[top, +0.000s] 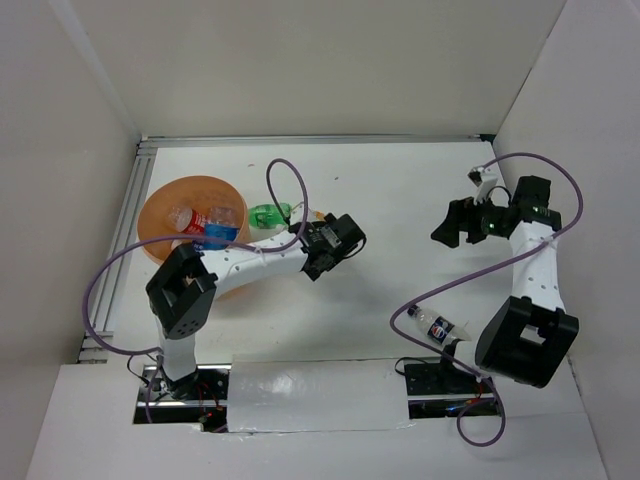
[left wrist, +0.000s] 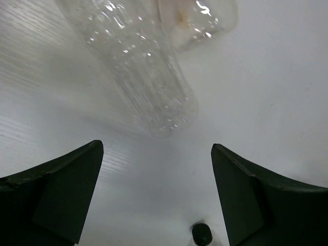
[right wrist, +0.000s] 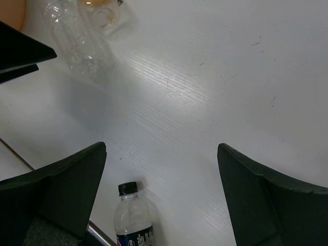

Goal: Put the plastic bottles in the bin

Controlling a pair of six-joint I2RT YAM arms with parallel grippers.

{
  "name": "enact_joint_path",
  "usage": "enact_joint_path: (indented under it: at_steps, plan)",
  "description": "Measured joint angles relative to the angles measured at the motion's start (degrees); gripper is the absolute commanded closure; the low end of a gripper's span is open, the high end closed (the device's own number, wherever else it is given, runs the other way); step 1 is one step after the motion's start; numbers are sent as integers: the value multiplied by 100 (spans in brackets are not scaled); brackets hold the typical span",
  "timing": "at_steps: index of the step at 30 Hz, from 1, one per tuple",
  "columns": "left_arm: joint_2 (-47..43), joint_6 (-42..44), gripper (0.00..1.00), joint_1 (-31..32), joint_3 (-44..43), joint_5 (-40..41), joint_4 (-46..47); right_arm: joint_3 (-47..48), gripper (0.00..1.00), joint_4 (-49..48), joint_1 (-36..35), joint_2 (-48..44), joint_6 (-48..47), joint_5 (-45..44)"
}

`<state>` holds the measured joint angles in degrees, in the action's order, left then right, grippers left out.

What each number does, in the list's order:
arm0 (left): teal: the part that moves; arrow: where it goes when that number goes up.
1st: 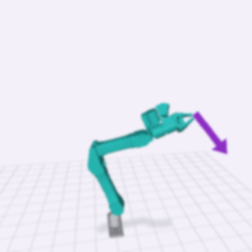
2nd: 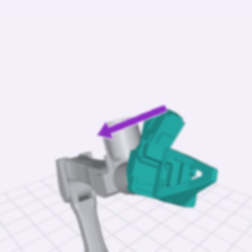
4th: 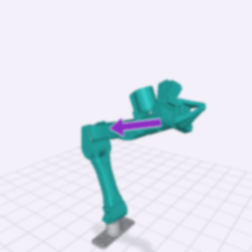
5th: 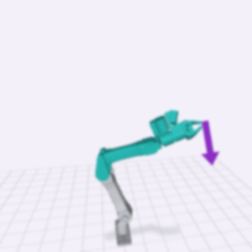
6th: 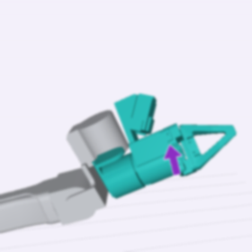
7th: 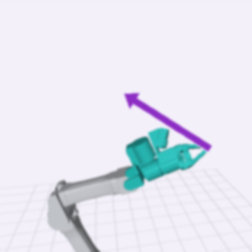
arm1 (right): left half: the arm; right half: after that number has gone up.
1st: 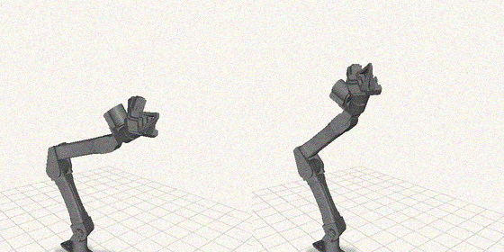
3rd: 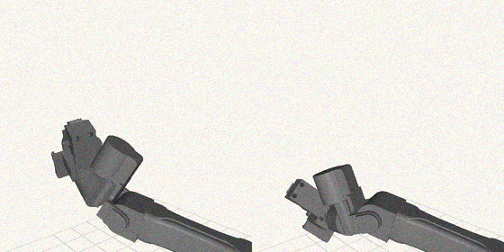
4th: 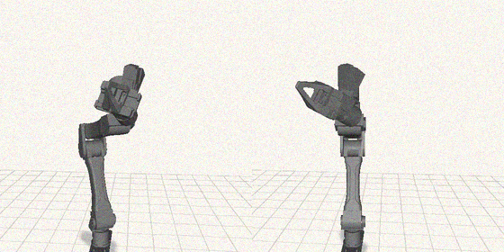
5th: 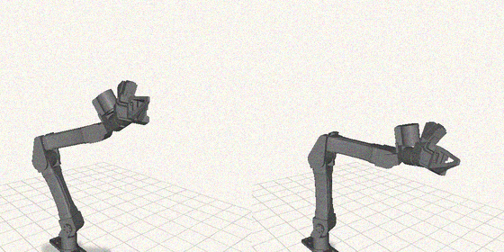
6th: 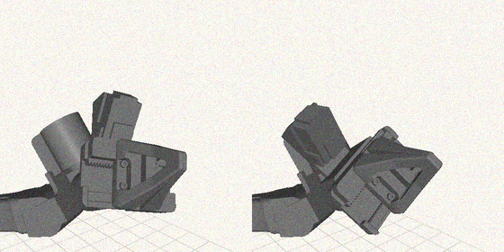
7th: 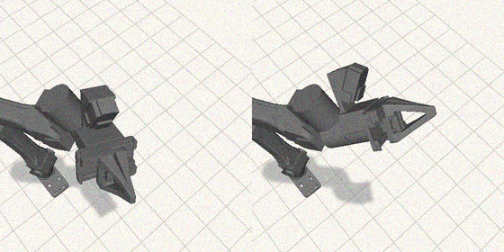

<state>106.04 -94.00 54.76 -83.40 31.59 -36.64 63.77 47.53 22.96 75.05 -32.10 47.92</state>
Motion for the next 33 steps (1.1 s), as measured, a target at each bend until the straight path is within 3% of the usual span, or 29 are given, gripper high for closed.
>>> enact_joint_path:
  at_steps: [11, 15, 16, 19, 28, 31, 33]
  plan:
    - [1047, -151, 1, -551, -520, 258, -330, -144, 3, 219, 131, -35, -367, 356]
    - [1355, 22, 25, -680, -820, 225, -348, -258, 3, 326, 131, -199, -466, 356]
    - [1381, 68, 39, -708, -846, 210, -339, -271, 3, 330, 131, -238, -490, 356]
    - [1381, 109, 51, -752, -841, 175, -306, -302, 3, 367, 131, -306, -520, 363]
    - [839, 476, 100, -494, -46, 157, 83, -538, 9, 431, 131, -319, -581, 439]
    - [466, 721, 100, -9, 157, 216, -81, -542, 20, 448, 131, -319, -721, 472]
    - [157, 973, 100, 339, 160, 275, -92, -577, 47, 461, 131, -321, -898, 529]
